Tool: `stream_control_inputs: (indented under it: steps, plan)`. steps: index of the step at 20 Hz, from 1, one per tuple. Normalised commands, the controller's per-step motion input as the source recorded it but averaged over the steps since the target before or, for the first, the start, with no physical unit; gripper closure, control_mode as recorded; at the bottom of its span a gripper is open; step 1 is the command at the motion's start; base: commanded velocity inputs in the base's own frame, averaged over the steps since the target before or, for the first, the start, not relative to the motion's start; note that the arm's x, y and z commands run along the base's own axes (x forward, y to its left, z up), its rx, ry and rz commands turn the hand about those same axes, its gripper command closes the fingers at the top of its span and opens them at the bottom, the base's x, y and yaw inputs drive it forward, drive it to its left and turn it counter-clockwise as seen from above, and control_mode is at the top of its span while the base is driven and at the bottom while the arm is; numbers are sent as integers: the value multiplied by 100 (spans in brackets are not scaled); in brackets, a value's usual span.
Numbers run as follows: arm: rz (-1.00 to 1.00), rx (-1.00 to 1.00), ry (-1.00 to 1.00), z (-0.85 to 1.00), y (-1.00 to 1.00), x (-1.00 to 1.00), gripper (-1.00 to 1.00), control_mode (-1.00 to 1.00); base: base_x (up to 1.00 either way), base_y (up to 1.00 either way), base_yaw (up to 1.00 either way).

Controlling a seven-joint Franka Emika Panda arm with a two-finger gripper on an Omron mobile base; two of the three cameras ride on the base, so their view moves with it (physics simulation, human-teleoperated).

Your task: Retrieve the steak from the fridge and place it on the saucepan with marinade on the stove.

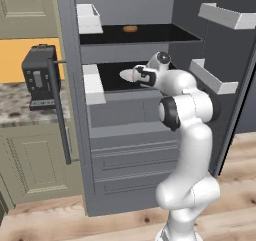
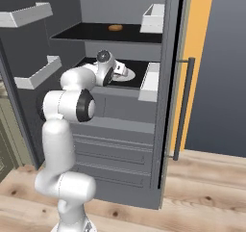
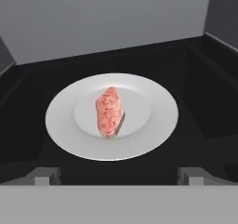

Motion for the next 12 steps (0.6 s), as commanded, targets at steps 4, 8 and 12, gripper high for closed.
stream_control_inputs:
  steps: [4, 8, 12]
  plan:
    - [4, 0, 0, -24, 0, 52, -100, -100, 0, 0, 0]
    - [3, 0, 0, -23, 1, 56, -100, -100, 0, 0, 0]
    - [2, 0, 0, -18, 6, 63, -100, -100, 0, 0, 0]
